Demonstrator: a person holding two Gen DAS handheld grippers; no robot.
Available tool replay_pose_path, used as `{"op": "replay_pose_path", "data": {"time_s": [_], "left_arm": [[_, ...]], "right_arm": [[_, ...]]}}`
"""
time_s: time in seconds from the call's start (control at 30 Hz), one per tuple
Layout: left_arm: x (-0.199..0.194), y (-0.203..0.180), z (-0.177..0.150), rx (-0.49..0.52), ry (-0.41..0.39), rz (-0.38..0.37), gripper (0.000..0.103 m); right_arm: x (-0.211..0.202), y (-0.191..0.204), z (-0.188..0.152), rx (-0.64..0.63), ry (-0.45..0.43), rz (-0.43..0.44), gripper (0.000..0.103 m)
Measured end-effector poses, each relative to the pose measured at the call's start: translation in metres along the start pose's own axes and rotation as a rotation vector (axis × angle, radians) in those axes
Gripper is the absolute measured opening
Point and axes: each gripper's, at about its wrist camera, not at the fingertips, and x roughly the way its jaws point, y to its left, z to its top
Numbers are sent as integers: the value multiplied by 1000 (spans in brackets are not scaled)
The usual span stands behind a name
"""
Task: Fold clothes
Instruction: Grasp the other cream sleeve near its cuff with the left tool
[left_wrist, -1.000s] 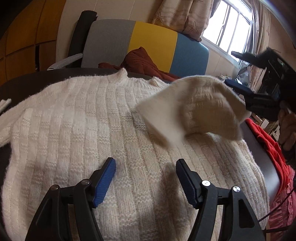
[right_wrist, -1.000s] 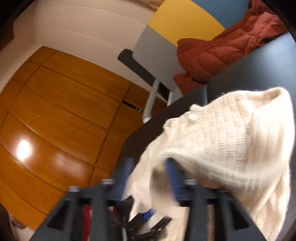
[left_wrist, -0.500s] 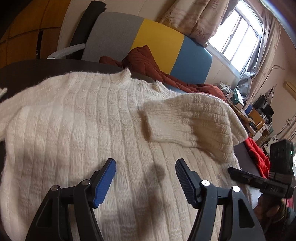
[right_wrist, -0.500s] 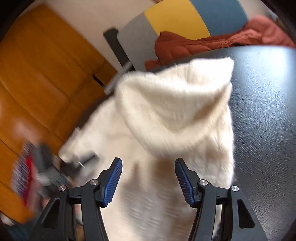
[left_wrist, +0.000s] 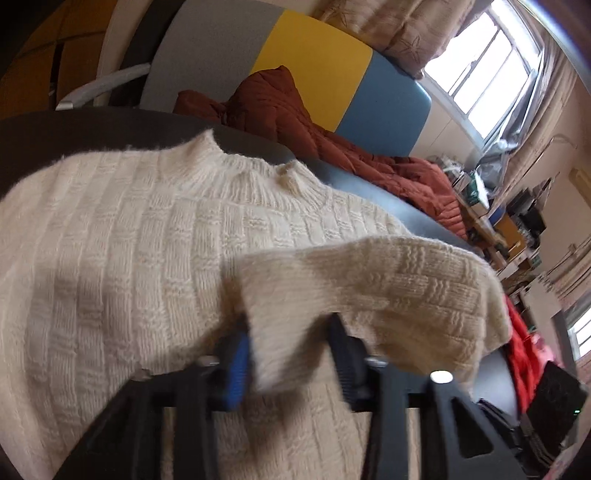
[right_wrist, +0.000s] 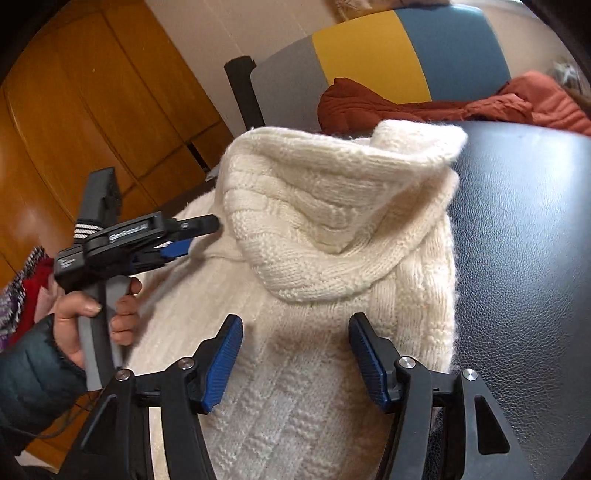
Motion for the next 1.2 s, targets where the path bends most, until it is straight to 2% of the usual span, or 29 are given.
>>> {"op": "replay_pose_path", "data": {"time_s": [0.1, 0.2, 0.33, 0.43, 0.53, 0.63, 0.9, 1.03, 1.07, 1.17, 1.2], "left_arm": [[-1, -7, 5, 10, -4, -9, 10], [-23, -13, 16, 9, -50, -61, 10], [-77, -20, 36, 23, -166, -124, 9], [-119, -16, 48, 13, -254, -142, 9], [-149, 0, 57, -41, -314, -152, 9], [-154, 24, 58, -91, -318, -92, 9], [-94, 110, 22, -285, -164, 55, 9], [-80, 136, 8, -325, -140, 76, 9], [-78, 141, 6, -329, -139, 75, 9], [-76, 157, 2, -351, -138, 72, 9], [-75, 162, 1, -359, -137, 73, 9]], "right_arm": [[2, 3, 1, 3, -2, 9, 61], [0, 0, 0, 16, -7, 23, 62], [-1, -4, 1, 34, -13, 49, 63], [7, 3, 3, 36, -14, 51, 63], [8, 4, 1, 35, -15, 49, 63], [9, 5, -2, 34, -15, 47, 64], [8, 10, -5, 34, -14, 41, 64], [3, 11, 1, 47, 16, 43, 67], [2, 9, 6, 81, 11, 79, 68], [-3, 3, 20, 186, -6, 182, 77], [0, 1, 24, 222, -19, 205, 90]]}}
